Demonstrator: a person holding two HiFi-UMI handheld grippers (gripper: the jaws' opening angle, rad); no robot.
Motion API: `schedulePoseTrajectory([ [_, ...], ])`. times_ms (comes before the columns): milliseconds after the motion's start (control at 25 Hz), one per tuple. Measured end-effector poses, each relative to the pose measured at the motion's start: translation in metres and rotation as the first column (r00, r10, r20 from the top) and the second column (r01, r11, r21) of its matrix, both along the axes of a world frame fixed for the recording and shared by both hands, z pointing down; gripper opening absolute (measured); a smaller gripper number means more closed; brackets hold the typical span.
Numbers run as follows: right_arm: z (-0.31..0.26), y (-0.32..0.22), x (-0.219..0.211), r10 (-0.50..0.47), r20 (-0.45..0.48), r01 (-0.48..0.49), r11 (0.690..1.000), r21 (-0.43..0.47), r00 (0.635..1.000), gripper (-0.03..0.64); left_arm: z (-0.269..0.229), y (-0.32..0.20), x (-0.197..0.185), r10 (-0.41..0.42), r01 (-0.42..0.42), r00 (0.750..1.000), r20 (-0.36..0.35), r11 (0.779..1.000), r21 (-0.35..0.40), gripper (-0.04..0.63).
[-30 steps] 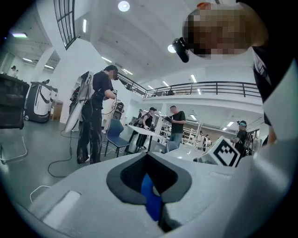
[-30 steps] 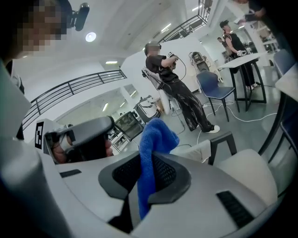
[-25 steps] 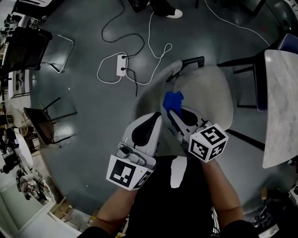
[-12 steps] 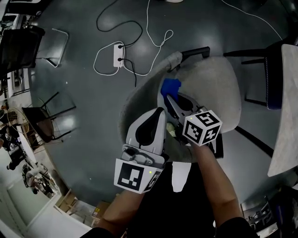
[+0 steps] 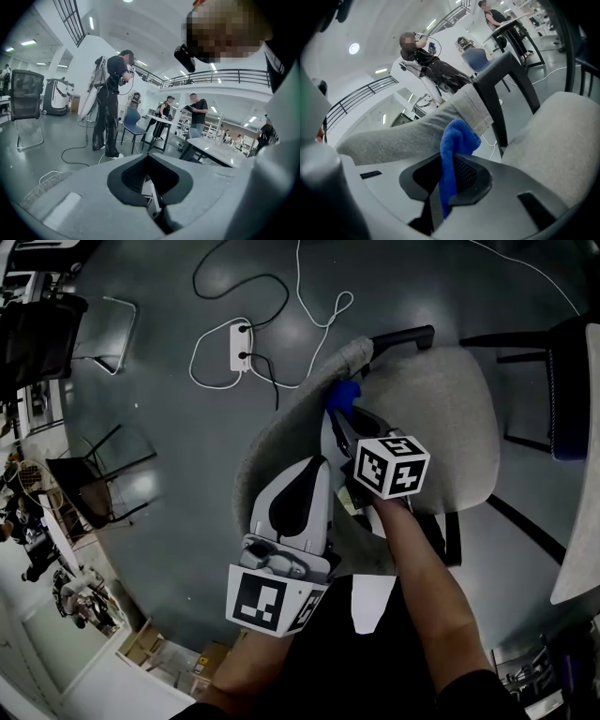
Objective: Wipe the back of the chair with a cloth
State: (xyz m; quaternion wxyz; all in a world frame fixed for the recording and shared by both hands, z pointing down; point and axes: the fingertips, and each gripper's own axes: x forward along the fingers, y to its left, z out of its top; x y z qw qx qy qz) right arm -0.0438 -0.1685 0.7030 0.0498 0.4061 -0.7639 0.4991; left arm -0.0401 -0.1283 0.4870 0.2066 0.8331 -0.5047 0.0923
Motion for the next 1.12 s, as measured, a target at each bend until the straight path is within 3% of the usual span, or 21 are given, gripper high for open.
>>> schedulePoseTrajectory([
  [240,-0.019,-0.002,-0.029,-0.095,0.044,0.092,0.994,0.066,0.994,0.06,0.004,0.003,-0.007,-0.02,0.02,1.0,-0.008,1.0,-0.006,0.008],
  [520,-0.048,0.009,-0.04,-0.146,0.128,0.136,0.987,0.088,0.981,0.06,-0.011,0.011,-0.014,-0.031,0.031,0.999,-0.013,1.0,0.004,0.008],
  [1120,-0.112,0.043,-0.067,-0.209,0.172,0.185,0.972,0.146,0.963,0.06,-0.042,0.028,-0.037,-0.057,0.057,0.998,0.0,0.998,0.036,0.008],
])
